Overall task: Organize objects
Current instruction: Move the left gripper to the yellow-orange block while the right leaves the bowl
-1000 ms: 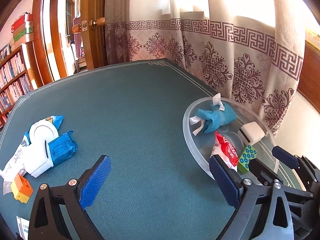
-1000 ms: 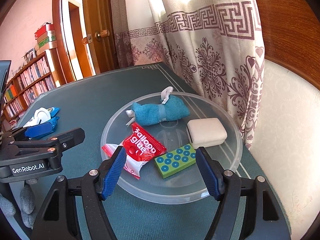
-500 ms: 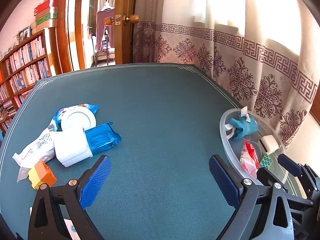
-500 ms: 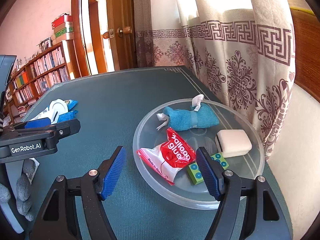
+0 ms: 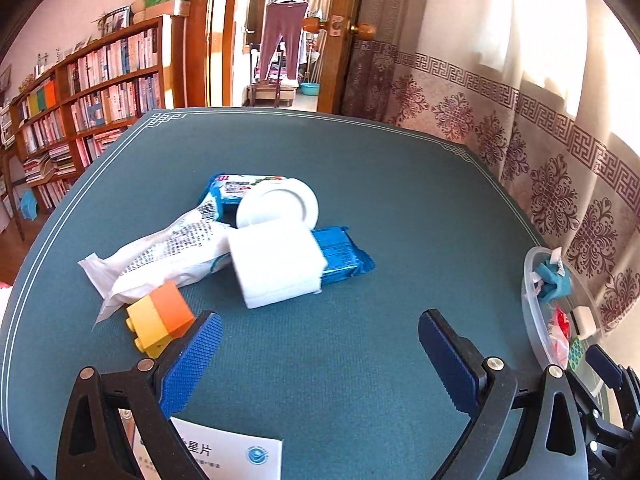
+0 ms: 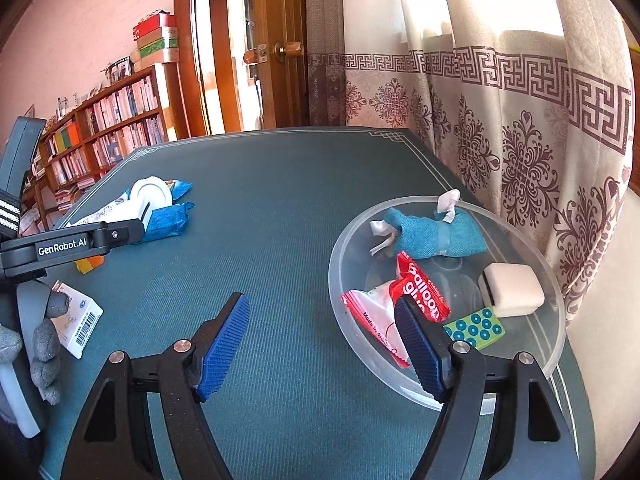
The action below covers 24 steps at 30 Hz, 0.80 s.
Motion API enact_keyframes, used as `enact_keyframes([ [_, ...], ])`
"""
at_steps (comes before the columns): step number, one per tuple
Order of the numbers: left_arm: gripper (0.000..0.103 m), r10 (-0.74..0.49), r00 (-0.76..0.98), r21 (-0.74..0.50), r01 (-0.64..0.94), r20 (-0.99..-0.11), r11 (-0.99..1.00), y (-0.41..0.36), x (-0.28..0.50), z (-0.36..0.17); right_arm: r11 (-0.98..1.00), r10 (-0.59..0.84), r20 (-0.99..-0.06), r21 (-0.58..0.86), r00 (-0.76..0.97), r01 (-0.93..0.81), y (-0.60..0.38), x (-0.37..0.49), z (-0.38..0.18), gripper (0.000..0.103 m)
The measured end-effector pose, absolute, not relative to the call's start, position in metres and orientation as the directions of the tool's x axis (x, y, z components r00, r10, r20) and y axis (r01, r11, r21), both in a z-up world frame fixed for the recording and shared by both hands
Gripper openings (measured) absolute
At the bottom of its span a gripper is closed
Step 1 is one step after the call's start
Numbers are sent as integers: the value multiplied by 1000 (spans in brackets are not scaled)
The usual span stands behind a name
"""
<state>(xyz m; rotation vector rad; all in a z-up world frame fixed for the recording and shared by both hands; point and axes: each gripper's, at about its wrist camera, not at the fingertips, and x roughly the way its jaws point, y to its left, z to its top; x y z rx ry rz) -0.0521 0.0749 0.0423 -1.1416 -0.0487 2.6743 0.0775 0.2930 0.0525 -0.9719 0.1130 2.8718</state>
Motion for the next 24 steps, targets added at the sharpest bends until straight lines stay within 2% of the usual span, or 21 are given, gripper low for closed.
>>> enact_keyframes([
  [10, 102, 136, -688, -121, -71, -713, -990, 35, -60, 37, -993, 46, -628, 54, -777, -103, 289, 70, 48, 76],
  [13, 102, 135, -684, -153, -35, -717, -988, 23, -62, 35, -993, 42, -632, 57, -774, -100, 289, 68, 47, 76],
  [24, 102, 43, -657, -110, 61, -753, -992, 6, -73, 24, -995, 19, -633, 60, -774, -74, 281, 64, 45, 76],
])
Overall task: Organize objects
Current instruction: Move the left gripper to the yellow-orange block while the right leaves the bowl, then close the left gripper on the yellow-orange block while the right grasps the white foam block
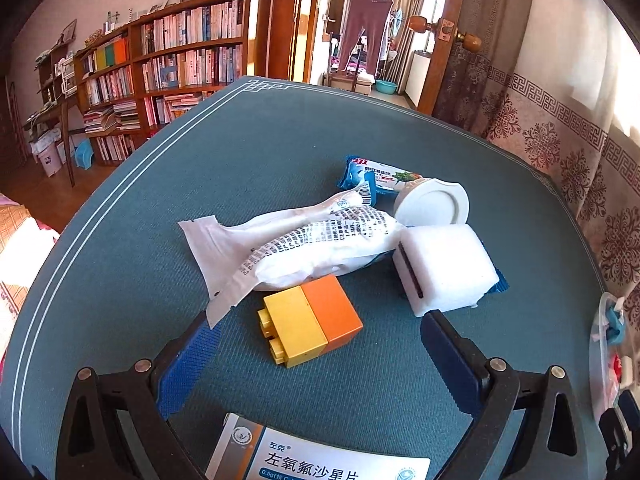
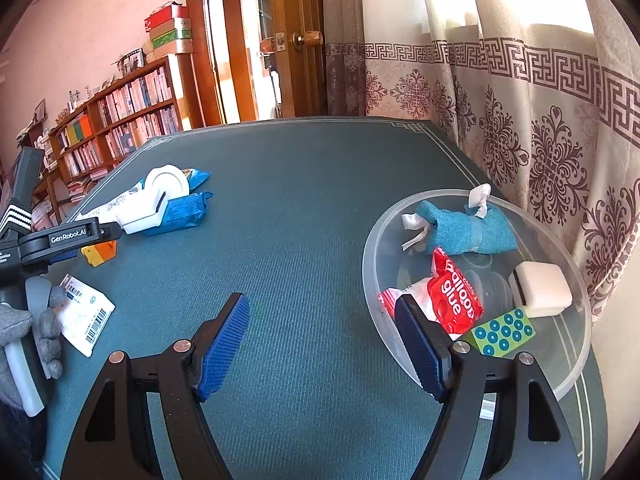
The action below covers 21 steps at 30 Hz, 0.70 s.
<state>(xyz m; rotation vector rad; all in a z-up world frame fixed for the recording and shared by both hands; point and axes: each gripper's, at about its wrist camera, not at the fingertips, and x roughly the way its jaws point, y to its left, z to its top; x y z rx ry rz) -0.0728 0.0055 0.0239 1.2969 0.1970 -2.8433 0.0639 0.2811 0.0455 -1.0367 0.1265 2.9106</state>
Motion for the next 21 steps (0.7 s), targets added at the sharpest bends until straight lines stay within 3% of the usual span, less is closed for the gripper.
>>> enact_keyframes([
  [3, 99, 44, -632, -130, 90, -773, -987, -3, -79, 20, -996, 10, -634, 63, -773, -65, 279, 63, 44, 76],
  [5, 88, 43, -615, -140, 110, -787, -984, -9, -83, 16, -996, 6, -636, 64, -772, -60, 278, 62, 43, 76],
  [10, 79, 19, -625, -122, 122, -780, -985, -12, -83, 18, -997, -5, -643, 65, -766, -48, 273, 60, 40, 76],
  [12, 70, 19, -628, -115, 113, -778, -987, -11, -83, 18, -997, -8, -645, 63, -764, -43, 271, 59, 39, 76],
  [14, 55, 21, -631, -109, 102, -775, -989, -9, -82, 18, -997, -9, -648, 60, -761, -39, 269, 58, 38, 76],
  [21, 55, 29, -640, -98, 72, -768, -993, -6, -76, 20, -998, -30, -660, 66, -751, -18, 263, 53, 37, 76],
])
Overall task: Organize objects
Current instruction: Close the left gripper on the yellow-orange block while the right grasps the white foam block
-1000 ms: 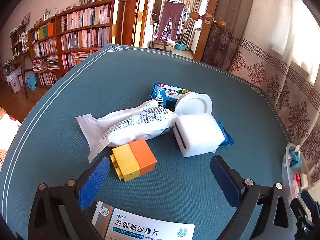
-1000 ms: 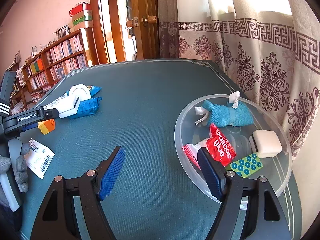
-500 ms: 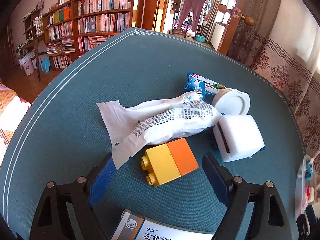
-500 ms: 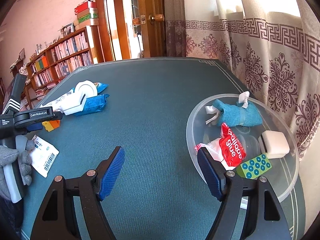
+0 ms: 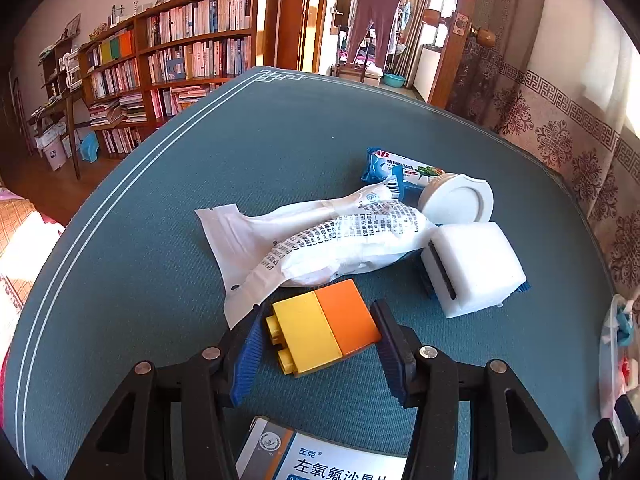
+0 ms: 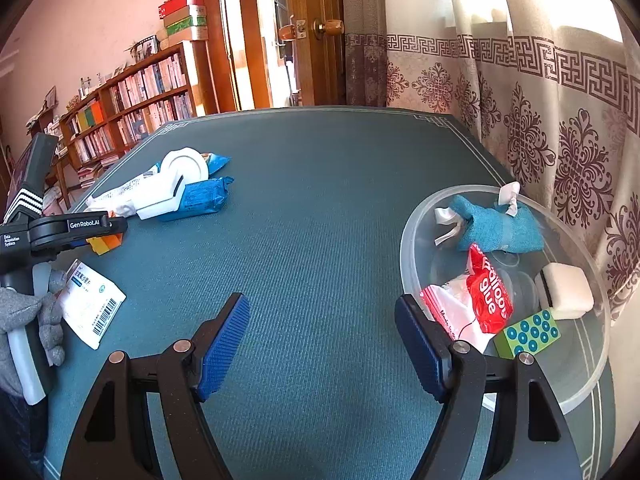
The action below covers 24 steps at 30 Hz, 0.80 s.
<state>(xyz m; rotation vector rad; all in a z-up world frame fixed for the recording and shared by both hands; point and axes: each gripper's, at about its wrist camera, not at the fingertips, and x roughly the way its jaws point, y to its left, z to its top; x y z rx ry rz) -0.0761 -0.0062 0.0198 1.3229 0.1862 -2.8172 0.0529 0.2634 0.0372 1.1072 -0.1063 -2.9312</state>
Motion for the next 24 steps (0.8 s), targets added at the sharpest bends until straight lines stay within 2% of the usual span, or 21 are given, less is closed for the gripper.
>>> enact_keyframes([
  [11, 55, 29, -676, -77, 42, -736, -996, -3, -57, 26, -989, -141, -678, 126, -721, 74, 236, 22, 43, 76],
  [24, 55, -21, -735, -76, 99, -677, -992, -12, -48, 35, -962, -270, -679, 160, -683, 221, 170, -35, 49, 76],
])
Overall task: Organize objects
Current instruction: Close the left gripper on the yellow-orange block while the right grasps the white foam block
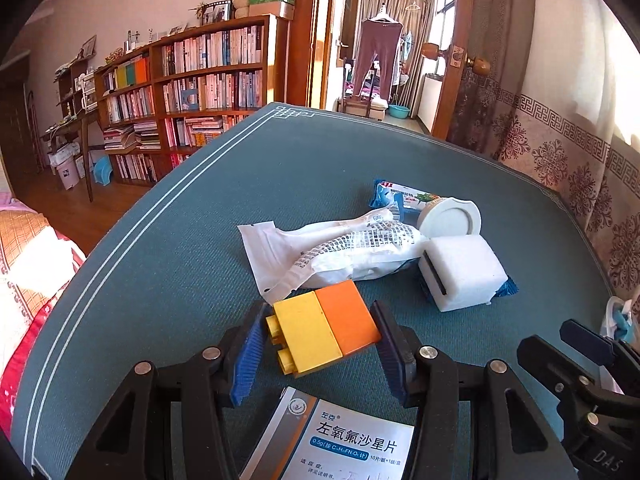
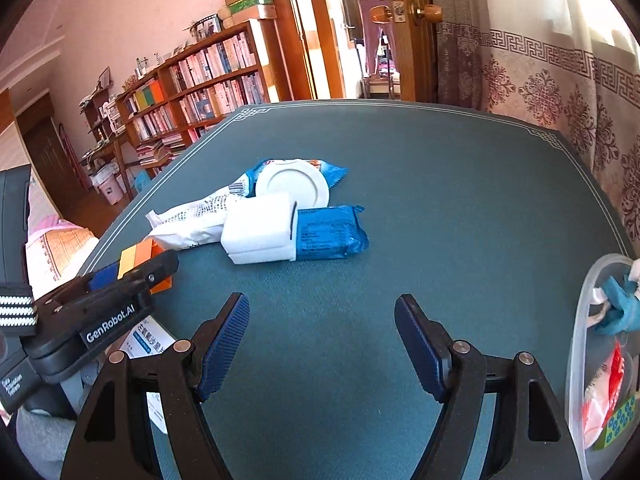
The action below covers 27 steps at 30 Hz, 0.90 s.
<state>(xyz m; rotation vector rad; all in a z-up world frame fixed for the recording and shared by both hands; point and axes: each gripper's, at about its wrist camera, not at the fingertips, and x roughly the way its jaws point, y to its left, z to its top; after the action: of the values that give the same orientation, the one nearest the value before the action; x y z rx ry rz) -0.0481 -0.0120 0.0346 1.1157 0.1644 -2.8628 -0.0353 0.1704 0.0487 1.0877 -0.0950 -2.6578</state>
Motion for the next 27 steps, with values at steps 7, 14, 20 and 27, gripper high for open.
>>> enact_keyframes([
  [7, 55, -59, -742, -81, 152, -668, -985, -22, -49, 34, -944, -311, -665, 132, -679, 302, 137, -61, 53, 76],
  [14, 55, -81, -730, -69, 174, -678, -982, -28, -54, 25, -942, -313, -674, 129, -669, 311, 122, -81, 48, 77],
  [20, 55, -124, -722, -24, 192, -680, -981, -36, -62, 6, -943, -310, -685, 136, -659, 302, 117, -93, 40, 76],
  [27, 55, -117, -742, -108, 247, -660, -963, -67, -58, 14, -945, -307, -694, 141, -651, 295, 109, -104, 31, 76],
])
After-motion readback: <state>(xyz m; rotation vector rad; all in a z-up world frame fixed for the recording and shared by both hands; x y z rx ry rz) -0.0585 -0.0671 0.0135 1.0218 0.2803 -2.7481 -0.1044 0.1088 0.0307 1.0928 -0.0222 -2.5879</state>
